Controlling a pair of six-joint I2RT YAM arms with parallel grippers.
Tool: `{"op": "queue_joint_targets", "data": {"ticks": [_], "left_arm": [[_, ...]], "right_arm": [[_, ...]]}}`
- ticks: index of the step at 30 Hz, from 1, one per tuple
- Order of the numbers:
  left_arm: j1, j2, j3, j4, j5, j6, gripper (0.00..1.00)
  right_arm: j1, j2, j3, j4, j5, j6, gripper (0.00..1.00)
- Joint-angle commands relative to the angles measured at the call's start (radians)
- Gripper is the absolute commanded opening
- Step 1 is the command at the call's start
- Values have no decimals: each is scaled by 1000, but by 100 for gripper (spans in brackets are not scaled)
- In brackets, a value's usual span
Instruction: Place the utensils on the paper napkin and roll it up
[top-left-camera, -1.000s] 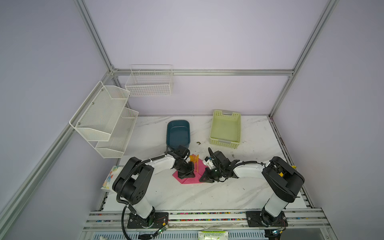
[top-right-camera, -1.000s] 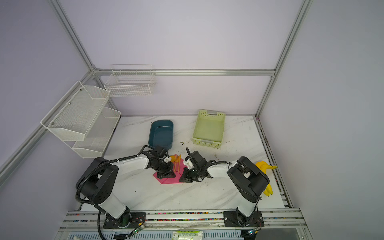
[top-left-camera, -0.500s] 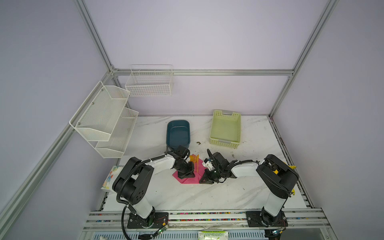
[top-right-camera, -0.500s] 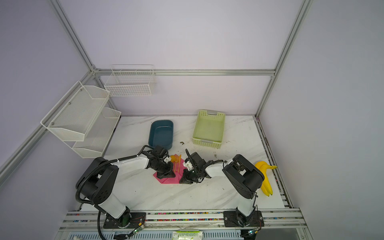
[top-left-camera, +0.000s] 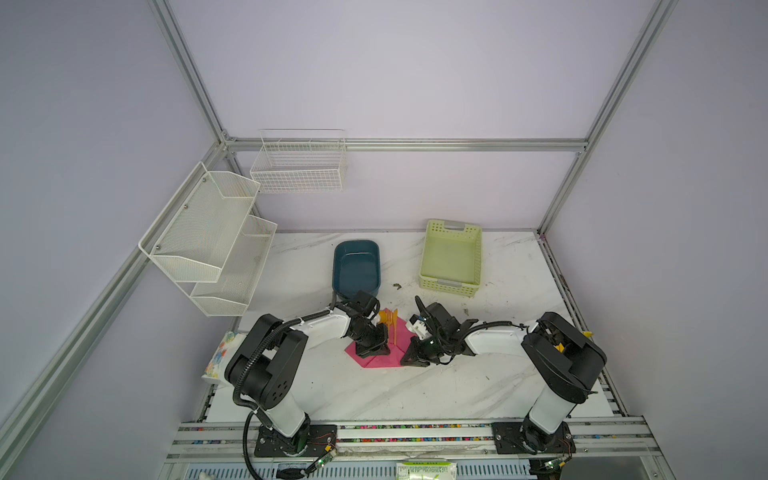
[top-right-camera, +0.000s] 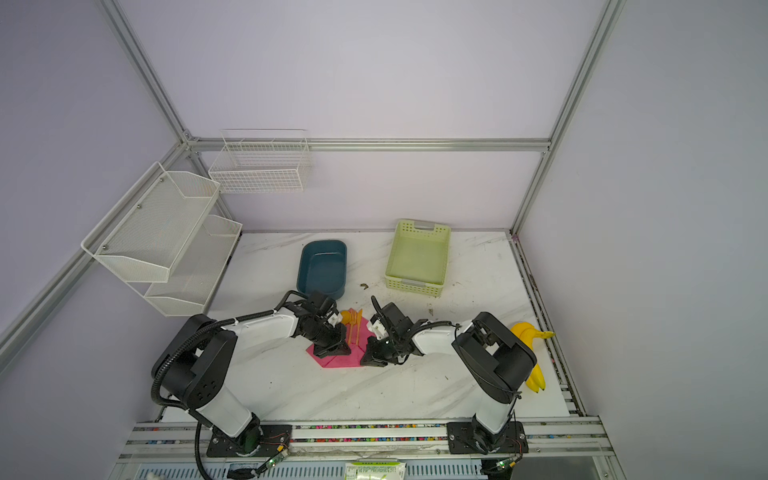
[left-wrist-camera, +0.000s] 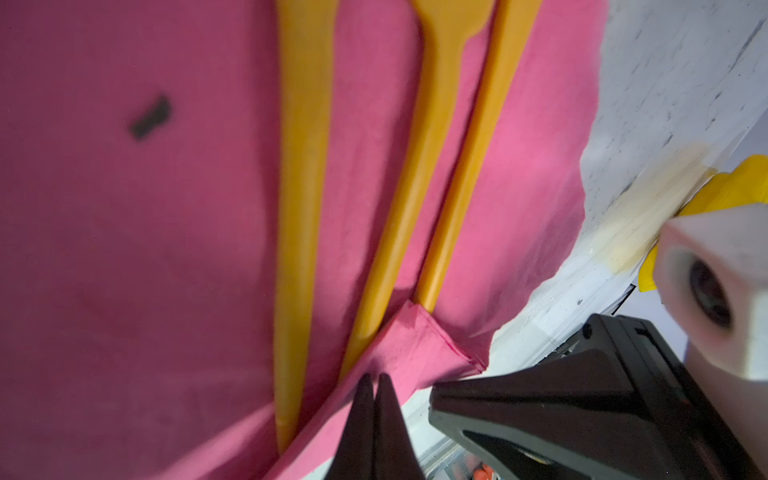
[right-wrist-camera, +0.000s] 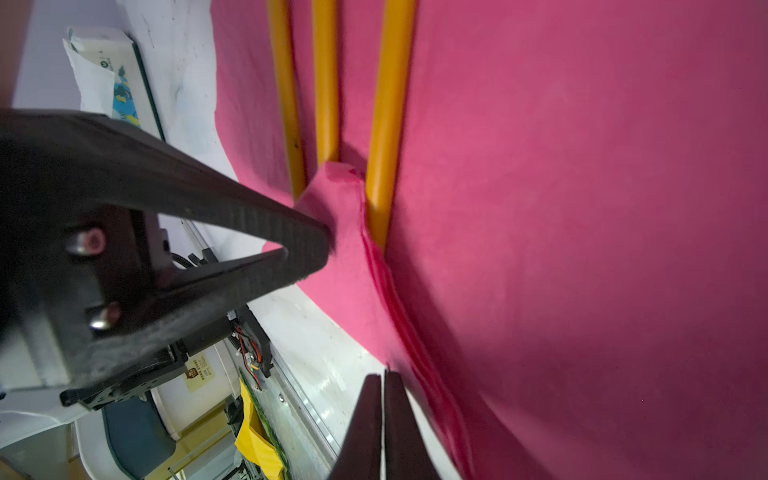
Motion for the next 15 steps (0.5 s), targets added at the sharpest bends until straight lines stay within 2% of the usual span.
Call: {"op": "queue_joint_targets", "data": {"ticks": [1, 15], "left_arm": [[-2, -1, 53, 6, -4, 11, 0], [0, -3, 51, 6, -7, 7, 0]], "right_arm": [[4, 5, -11, -53, 33, -12, 9], [2, -70, 1, -118, 82, -7, 10]]}}
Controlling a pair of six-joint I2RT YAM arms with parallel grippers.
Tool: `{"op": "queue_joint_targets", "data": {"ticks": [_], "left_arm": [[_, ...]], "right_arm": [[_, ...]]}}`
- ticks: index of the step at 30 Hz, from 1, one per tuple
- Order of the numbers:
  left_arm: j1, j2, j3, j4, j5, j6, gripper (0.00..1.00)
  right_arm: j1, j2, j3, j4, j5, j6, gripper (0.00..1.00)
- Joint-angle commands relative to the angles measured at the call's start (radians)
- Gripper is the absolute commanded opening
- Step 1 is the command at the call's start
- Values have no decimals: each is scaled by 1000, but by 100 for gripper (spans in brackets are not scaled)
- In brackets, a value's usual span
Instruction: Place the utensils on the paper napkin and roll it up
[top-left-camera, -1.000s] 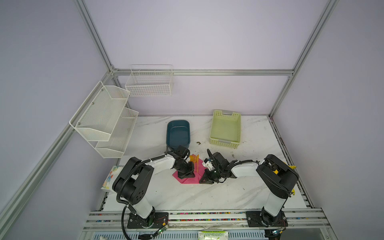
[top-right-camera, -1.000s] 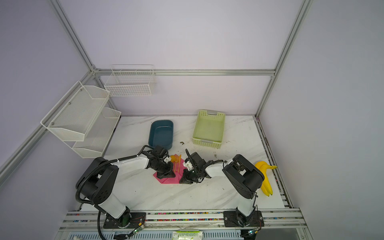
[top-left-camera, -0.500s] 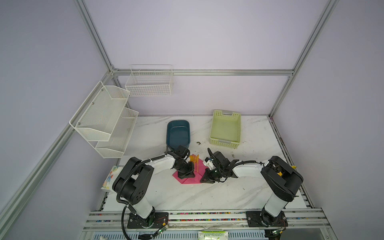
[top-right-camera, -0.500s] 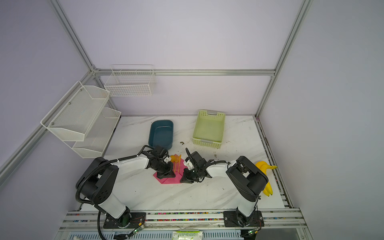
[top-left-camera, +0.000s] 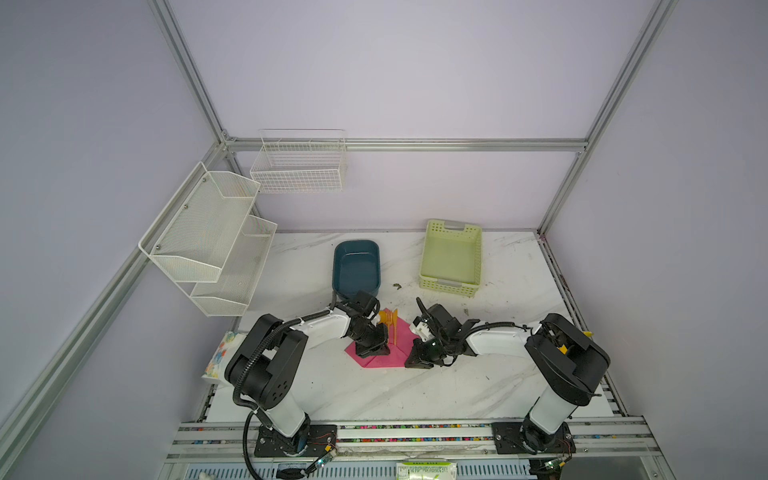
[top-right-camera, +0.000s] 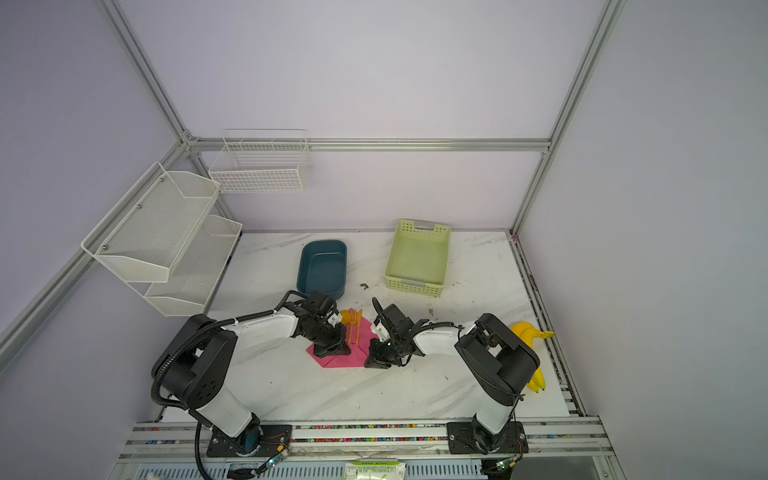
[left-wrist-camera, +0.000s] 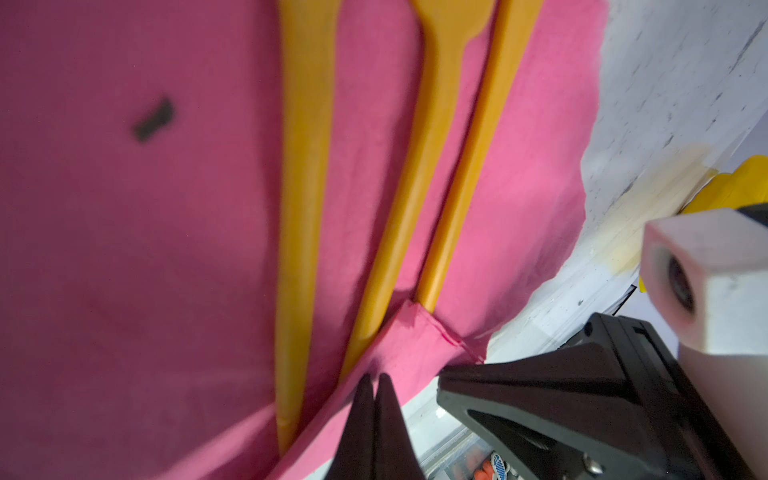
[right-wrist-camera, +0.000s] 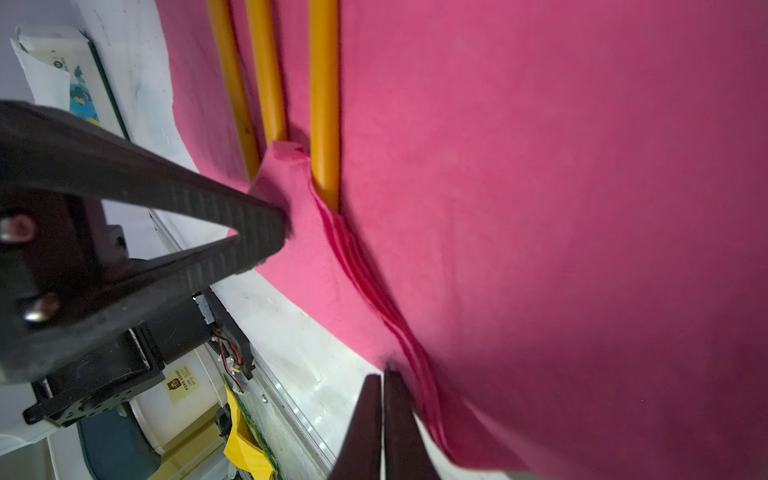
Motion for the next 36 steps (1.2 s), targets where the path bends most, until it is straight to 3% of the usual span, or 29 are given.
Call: {"op": "queue_joint_targets", "data": {"ticks": [1, 5, 29, 36], "left_arm": [[-1, -3, 51, 5, -4, 8, 0], [-1, -1, 51, 6, -6, 9, 0], [-1, 0, 61, -11, -11, 17, 0], [1, 3, 60, -12, -11, 19, 0]], "right_arm": [[2, -38, 2, -56, 56, 8, 10], [2, -16, 5, -89, 123, -4, 10], [-3, -41, 69, -183, 183, -42, 10], [-106, -124, 80, -211, 213, -34, 25]]}}
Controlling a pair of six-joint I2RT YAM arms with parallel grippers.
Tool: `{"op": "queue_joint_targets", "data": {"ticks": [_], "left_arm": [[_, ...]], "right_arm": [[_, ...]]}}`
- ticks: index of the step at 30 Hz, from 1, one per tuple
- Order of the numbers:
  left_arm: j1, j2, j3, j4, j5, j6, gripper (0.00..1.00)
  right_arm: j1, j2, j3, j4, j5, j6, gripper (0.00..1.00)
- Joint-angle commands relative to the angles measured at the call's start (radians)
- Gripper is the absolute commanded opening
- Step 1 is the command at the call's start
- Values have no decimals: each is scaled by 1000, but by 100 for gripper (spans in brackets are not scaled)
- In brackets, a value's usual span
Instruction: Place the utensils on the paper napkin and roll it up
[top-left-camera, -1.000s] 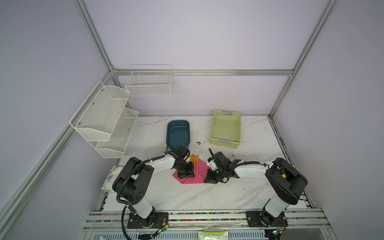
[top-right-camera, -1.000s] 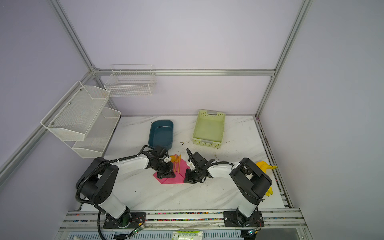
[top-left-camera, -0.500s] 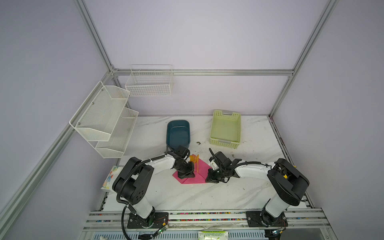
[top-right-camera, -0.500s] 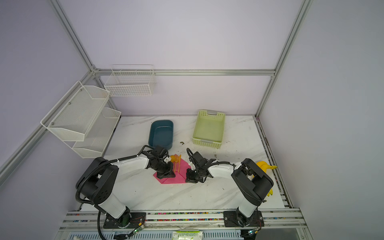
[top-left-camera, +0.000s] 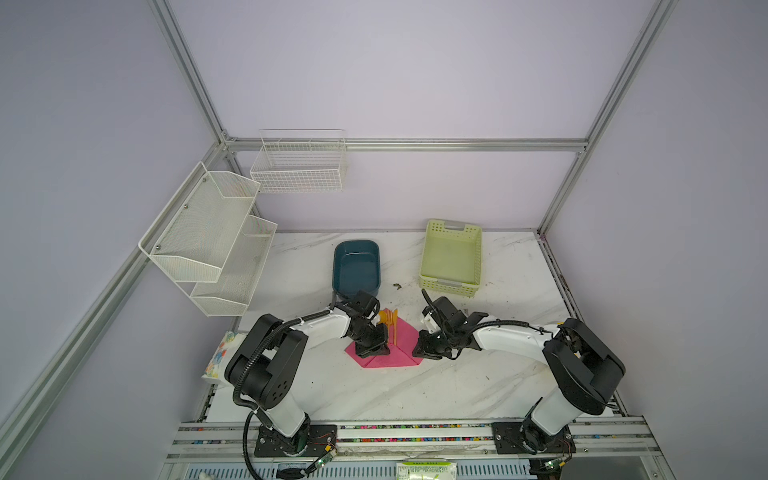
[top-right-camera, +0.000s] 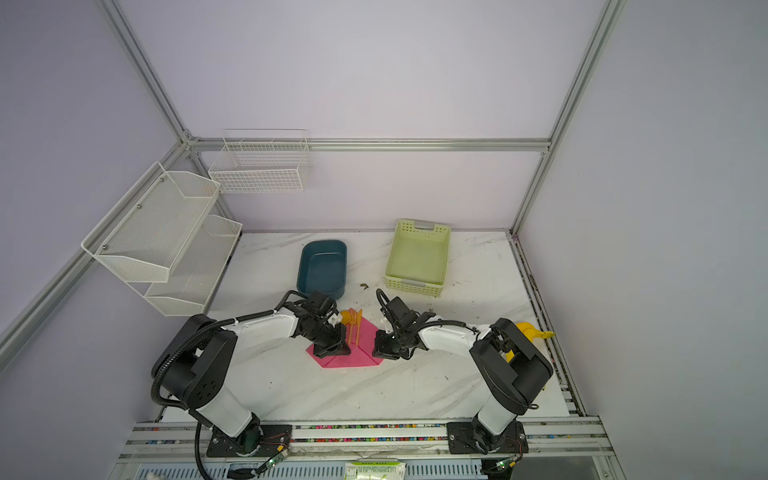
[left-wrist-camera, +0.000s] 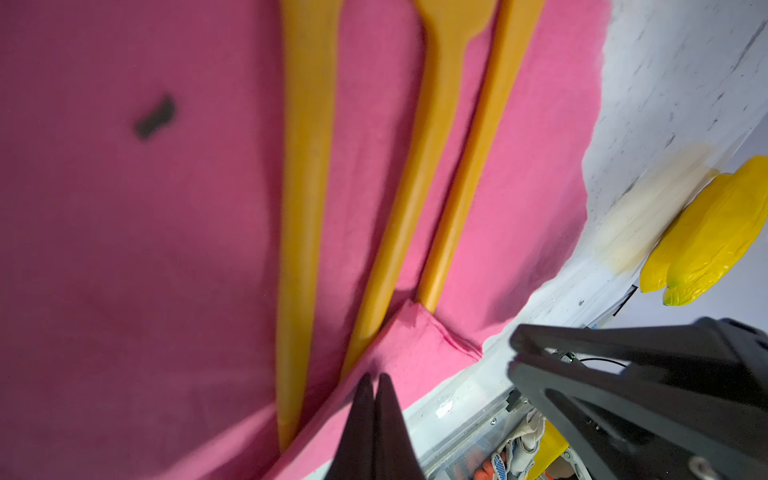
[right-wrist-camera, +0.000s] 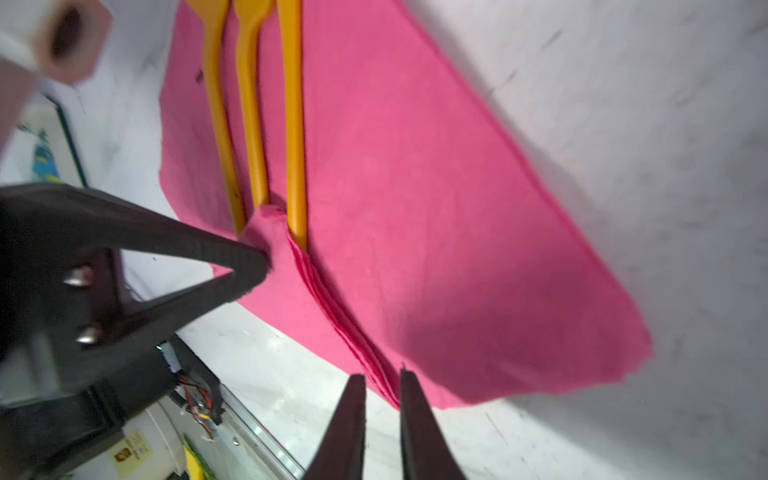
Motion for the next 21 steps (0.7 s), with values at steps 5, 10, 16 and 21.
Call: {"op": "queue_joint_targets", "data": {"ticks": [5, 10, 16, 21], "left_arm": [[0, 9, 62, -9, -5, 20, 0], [-1, 11, 62, -10, -6, 22, 0], [-1, 12, 64, -12, -7, 22, 0], [-1, 14, 63, -15, -8, 24, 0]], "right_arm": [[-118, -2, 66, -124, 98, -67, 37], [-135, 80, 78, -112, 30, -112, 41], [-135, 121, 57, -98, -24, -133, 42], [-135, 112, 9, 35, -212, -85, 42]]}}
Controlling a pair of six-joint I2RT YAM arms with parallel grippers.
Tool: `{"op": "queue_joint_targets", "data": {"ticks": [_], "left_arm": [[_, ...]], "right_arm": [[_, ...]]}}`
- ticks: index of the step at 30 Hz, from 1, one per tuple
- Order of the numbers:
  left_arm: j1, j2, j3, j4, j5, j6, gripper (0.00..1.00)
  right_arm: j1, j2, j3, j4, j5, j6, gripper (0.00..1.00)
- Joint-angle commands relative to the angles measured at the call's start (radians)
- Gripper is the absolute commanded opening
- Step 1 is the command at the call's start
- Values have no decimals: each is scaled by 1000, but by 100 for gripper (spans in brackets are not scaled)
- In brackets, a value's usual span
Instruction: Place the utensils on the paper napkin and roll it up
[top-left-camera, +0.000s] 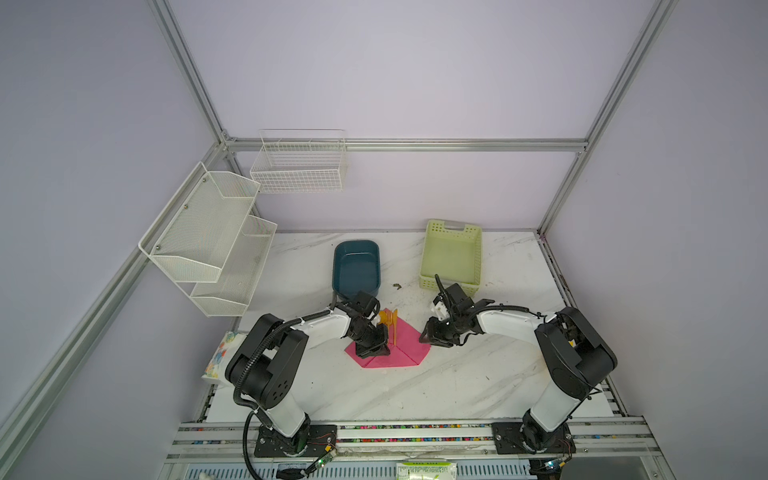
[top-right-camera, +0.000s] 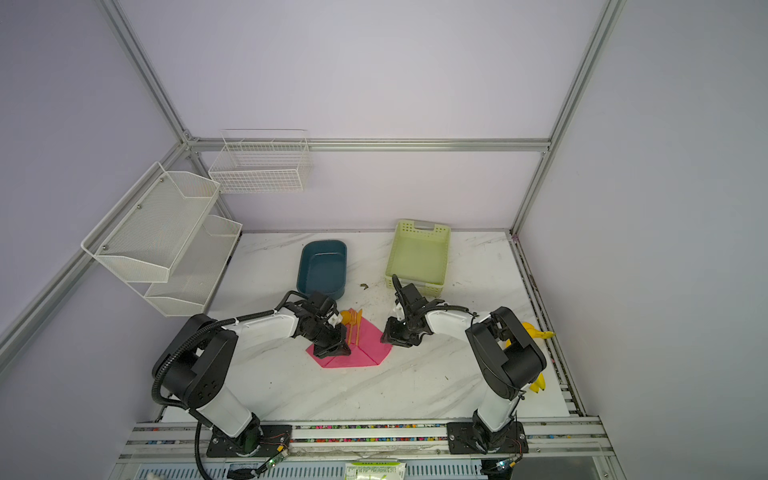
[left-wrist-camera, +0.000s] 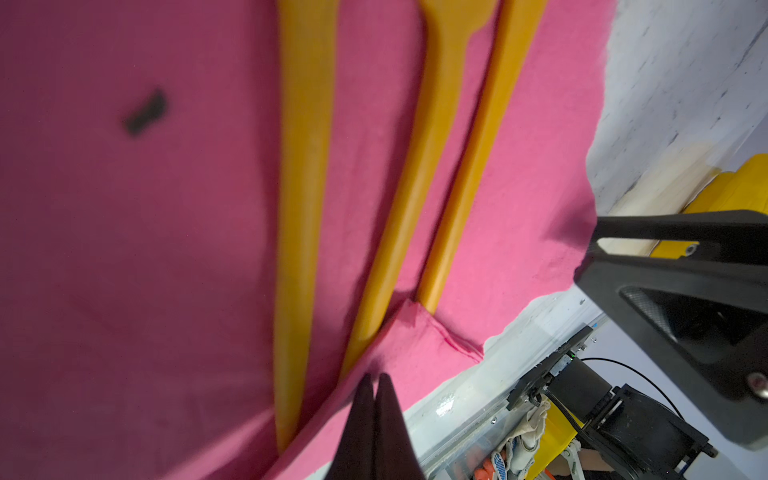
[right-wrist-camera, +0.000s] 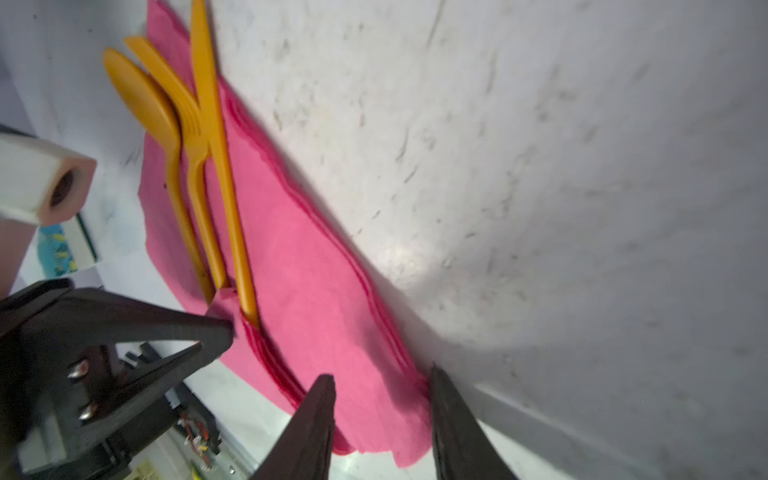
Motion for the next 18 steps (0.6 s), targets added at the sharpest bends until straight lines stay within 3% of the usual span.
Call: {"op": "queue_joint_targets", "data": {"ticks": [1, 8, 18], "left_arm": [[0, 9, 62, -14, -10, 21, 0], [-1, 9, 63, -15, -8, 19, 0], [0, 2, 60, -26, -17, 20, 0]], "right_arm": [[2, -1, -49, 98, -152, 43, 41], [2, -45, -68, 200, -264, 106, 41], [-44, -118, -60, 145, -156, 103, 44]]}}
